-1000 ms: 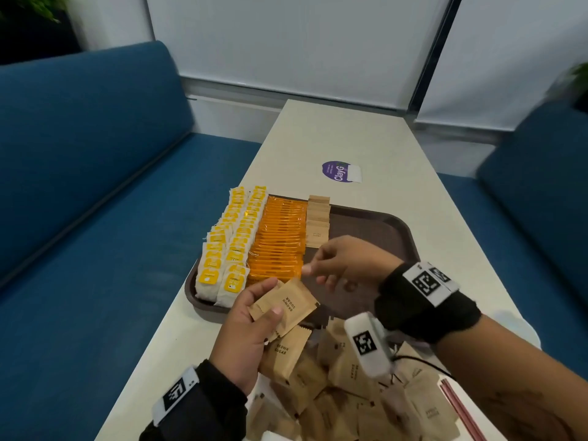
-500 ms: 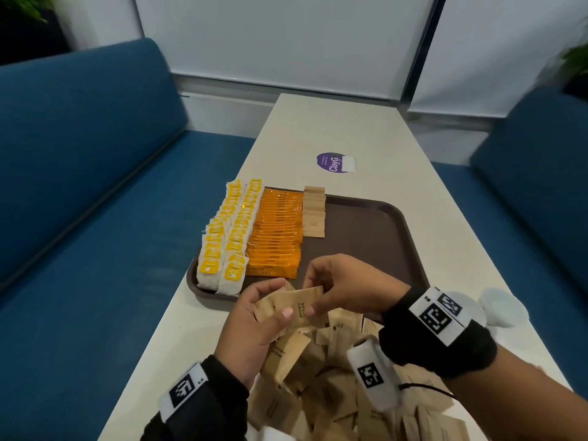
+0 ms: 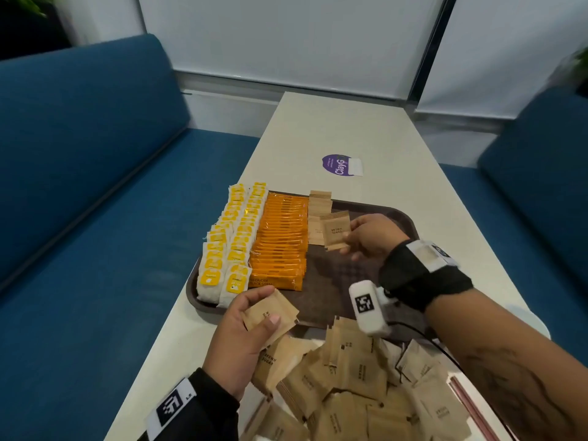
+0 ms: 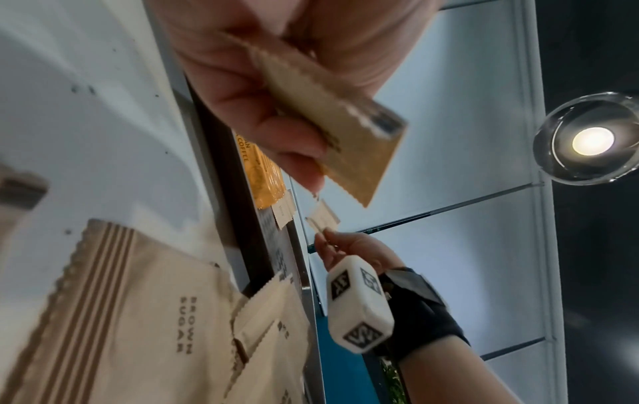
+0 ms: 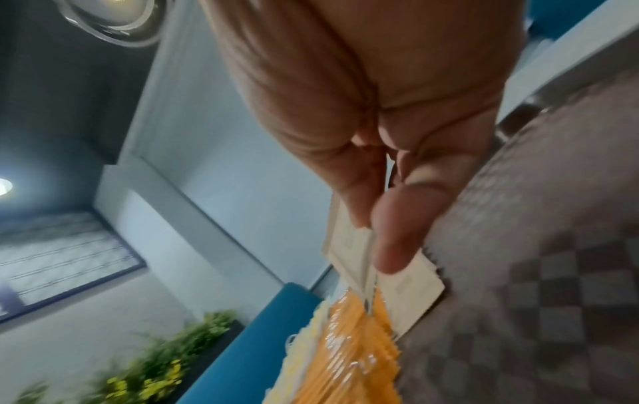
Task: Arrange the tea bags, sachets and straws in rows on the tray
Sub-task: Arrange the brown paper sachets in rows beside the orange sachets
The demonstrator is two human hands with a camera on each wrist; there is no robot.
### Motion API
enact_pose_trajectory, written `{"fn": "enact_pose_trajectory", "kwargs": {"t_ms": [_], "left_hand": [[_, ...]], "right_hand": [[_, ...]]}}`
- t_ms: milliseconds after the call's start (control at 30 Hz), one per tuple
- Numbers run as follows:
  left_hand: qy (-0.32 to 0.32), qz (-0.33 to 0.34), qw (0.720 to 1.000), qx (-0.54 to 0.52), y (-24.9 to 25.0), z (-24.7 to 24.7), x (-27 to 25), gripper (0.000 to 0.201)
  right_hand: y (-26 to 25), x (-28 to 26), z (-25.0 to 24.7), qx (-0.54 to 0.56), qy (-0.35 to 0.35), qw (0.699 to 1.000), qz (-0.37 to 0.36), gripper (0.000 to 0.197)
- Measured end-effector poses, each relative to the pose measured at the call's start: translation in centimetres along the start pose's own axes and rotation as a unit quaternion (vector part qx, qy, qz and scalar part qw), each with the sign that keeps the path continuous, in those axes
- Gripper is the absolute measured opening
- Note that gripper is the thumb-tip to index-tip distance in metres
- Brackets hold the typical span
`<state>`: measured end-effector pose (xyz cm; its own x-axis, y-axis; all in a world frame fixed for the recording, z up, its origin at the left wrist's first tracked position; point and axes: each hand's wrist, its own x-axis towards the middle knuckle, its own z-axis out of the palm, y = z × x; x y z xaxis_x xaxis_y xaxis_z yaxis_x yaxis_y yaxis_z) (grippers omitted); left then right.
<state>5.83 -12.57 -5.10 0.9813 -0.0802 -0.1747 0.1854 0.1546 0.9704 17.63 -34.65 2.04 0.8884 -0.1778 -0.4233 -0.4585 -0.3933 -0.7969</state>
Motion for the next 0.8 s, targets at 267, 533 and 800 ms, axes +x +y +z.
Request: {"fn": "enact_pose_trajectory", "kwargs": {"t_ms": [267, 533, 800], "left_hand": [[-0.006, -0.025, 0.999, -0.021, -0.1, 0.0, 1.2, 0.035], [0.007, -0.030, 0.999, -0.031, -0.2, -0.4, 1.7, 0.035], [-0.005, -0.047, 0.998, -0.049, 0.1, 0.4, 1.8, 0.035]], "right_hand": [[-0.8, 5.6, 1.4, -0.116, -0.034, 0.987, 0.104, 0.020], [-1.3, 6.7, 2.3, -0.151, -0.073, 0.970, 0.176, 0.013], [-0.9, 6.6, 2.3, -0.167, -0.083, 0.970, 0.153, 0.015]]}}
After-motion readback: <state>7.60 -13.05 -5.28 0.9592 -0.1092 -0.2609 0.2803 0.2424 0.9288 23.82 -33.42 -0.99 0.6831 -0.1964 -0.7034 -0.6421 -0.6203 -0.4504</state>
